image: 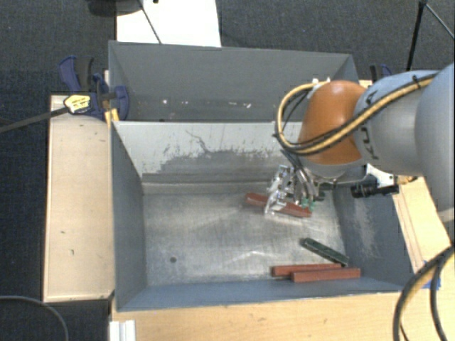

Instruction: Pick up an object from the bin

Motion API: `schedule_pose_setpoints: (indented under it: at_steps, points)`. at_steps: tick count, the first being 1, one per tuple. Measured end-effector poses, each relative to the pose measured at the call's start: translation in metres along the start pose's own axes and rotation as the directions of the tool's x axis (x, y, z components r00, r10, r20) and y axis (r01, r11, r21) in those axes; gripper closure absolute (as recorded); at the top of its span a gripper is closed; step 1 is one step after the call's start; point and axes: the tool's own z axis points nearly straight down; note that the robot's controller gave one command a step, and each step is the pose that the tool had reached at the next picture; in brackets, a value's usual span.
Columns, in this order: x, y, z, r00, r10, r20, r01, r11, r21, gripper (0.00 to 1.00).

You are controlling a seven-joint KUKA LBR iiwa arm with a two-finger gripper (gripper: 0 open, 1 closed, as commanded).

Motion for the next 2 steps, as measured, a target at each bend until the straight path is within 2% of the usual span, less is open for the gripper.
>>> schedule_pose_setpoints:
  at_steps: [2]
  points:
    - [-0.001,0.000,-0.038,1.000,-0.002,0.003,0.002,1.000,-0.001,1.00]
